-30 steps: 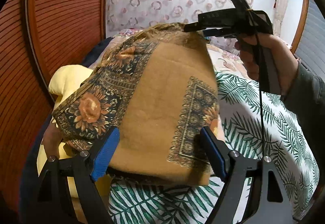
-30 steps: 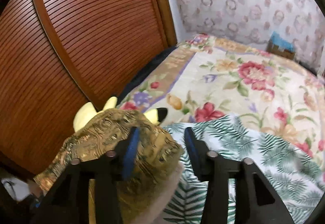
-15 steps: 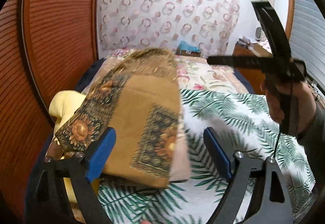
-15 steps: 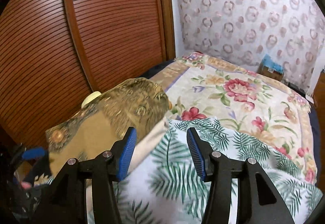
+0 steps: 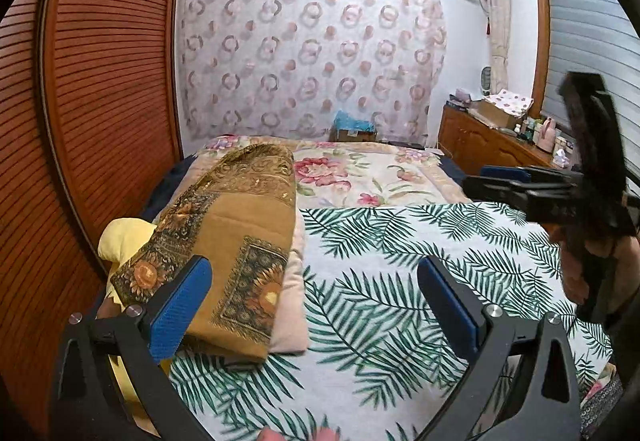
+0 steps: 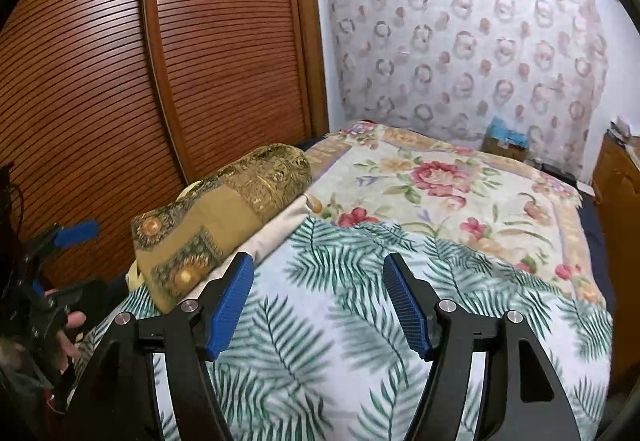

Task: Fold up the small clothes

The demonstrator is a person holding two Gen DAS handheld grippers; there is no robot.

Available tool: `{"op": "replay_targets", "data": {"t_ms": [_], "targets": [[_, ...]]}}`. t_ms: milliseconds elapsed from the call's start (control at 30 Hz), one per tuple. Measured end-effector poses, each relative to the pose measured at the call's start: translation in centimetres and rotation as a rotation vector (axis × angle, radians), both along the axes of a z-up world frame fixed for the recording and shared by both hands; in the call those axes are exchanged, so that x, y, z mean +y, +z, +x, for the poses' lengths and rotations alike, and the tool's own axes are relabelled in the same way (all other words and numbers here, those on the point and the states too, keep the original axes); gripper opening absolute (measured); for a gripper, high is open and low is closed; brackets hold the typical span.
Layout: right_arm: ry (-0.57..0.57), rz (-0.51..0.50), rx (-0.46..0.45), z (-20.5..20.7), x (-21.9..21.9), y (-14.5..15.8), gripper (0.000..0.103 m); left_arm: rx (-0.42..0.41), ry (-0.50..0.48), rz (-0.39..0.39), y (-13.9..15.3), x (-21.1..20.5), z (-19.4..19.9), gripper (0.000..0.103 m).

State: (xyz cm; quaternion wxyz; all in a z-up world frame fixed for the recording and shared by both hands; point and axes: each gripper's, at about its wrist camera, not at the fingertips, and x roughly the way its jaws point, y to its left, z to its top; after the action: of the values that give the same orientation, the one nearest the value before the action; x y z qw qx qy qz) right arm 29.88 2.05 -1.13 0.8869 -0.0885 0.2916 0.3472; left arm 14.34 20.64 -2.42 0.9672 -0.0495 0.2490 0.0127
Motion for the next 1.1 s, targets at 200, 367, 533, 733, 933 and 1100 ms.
{"op": "replay_targets", "data": {"t_ms": [200,367,533,733,933,1100], "targets": [[-0.052,0.005,-0.021,-5.2,-3.4,0.6,0.077,-0.006,-0.045,0.008,0.2,-2.8,-1.7,0.103],[-0.107,0.032,-0.021,-8.8,-5.8,0.8,0.078,-0.006,-0.09,0.009,0.2,-5.1,-2.9,0.103],[-0.185,0.035,-0.043,-12.3,-7.8,1.0,0.078,-0.01,-0.122,0.024,0.4,-7.3,-4.1,0.103],[-0.275,0.044,-0.091,-17.4,-10.1,2.0,0.078,-0.027,-0.137,0.028,1.5,-9.0,-5.4,0.103],[-0.328,0.081,-0.131,-20.9,-12.2,3.9,0.078,-0.06,-0.135,0.019,2.9,-10.0,-6.9,0.103],[-0.353,0.098,-0.167,-23.1,-13.5,4.6,0.078,-0.079,-0.129,0.015,3.8,-10.5,-7.3,0.103]]}}
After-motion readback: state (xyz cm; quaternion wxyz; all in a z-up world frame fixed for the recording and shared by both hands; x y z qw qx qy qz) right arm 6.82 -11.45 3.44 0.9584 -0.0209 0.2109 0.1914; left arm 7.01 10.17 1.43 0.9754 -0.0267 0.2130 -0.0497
